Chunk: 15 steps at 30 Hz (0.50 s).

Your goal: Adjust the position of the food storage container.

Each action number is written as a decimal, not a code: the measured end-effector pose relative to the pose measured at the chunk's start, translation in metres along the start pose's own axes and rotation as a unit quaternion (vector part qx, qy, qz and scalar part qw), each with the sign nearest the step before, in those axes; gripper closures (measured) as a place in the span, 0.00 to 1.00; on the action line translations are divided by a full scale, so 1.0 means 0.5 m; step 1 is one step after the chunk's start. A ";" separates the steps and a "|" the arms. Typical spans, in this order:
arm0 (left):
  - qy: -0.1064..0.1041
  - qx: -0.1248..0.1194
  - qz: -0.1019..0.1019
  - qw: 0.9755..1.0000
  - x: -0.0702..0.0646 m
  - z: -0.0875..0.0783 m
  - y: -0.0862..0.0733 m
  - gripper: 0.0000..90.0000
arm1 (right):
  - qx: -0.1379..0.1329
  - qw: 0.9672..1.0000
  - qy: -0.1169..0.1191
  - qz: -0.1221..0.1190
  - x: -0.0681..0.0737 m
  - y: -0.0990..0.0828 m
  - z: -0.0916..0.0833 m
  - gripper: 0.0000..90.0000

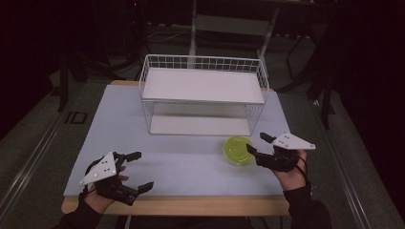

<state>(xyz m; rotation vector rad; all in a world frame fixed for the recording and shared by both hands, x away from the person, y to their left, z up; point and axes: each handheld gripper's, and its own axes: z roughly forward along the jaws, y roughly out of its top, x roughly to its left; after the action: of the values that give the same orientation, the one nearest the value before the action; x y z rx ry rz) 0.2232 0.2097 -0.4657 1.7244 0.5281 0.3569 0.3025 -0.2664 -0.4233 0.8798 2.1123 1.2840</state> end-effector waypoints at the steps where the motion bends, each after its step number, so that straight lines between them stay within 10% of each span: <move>1: 0.000 0.000 0.000 1.000 0.000 0.000 0.000 0.00 | 0.005 1.000 -0.007 0.000 -0.007 -0.004 0.003 0.39; 15: -0.002 0.001 0.001 1.000 -0.001 0.002 -0.001 0.00 | 0.077 0.994 -0.057 0.052 -0.088 -0.044 0.048 0.82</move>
<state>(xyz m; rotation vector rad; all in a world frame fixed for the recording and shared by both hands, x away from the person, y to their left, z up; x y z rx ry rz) 0.2231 0.2085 -0.4663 1.7277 0.5252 0.3540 0.3425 -0.2930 -0.4491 1.1159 2.1203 1.1039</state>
